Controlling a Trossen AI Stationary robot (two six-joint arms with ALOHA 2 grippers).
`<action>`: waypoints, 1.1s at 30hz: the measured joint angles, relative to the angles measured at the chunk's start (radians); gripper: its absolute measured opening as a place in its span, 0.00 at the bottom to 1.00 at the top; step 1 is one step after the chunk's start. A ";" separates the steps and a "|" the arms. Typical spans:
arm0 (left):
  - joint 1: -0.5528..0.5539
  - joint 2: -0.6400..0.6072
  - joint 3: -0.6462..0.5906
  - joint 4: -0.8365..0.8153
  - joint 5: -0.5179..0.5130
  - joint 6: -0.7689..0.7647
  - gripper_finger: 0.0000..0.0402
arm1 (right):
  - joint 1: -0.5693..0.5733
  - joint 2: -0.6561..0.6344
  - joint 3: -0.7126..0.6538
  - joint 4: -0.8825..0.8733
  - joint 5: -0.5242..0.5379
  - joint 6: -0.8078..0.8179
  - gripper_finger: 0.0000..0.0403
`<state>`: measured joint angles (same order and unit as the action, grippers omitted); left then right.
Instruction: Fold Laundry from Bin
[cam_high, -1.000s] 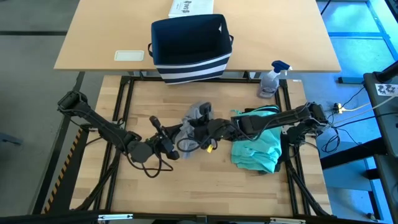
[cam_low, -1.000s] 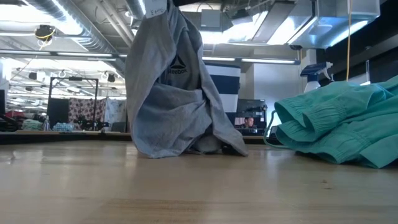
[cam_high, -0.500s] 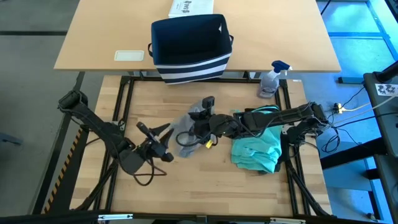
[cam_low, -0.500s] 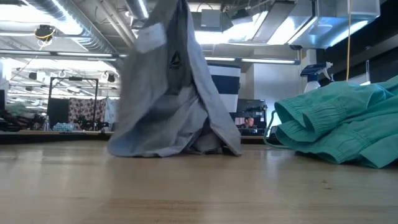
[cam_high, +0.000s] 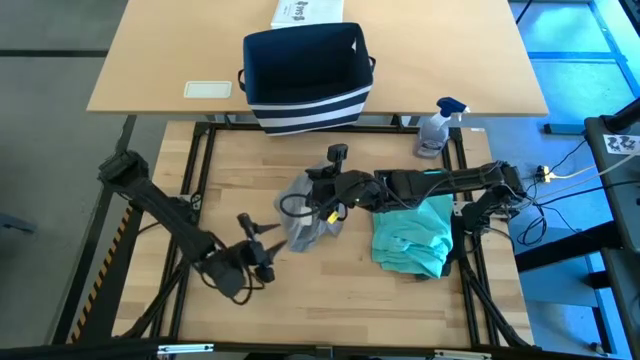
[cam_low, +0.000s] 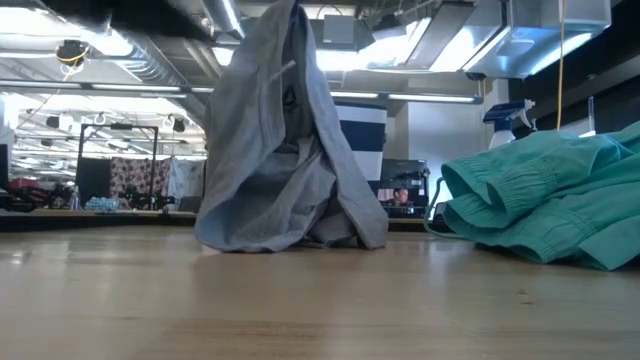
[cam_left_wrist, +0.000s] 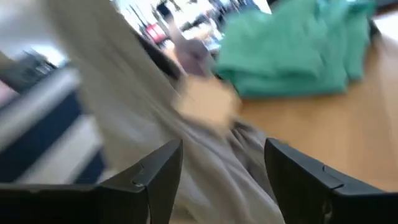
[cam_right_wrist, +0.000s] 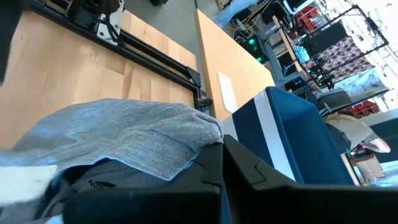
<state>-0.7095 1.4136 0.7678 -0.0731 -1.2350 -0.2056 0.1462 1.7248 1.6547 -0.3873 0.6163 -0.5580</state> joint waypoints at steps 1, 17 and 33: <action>0.004 0.023 -0.014 0.002 0.030 -0.034 0.55 | -0.005 0.000 0.000 -0.001 -0.003 0.004 0.00; 0.091 0.480 0.128 0.077 -0.002 -0.134 0.57 | -0.030 0.000 0.000 0.000 -0.033 0.042 0.00; 0.136 0.528 0.180 -0.286 -0.013 -0.421 0.57 | -0.029 0.000 0.000 -0.060 -0.032 0.061 0.00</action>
<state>-0.5731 1.9419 0.9482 -0.3587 -1.2483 -0.6267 0.1173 1.7248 1.6550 -0.4469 0.5838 -0.4973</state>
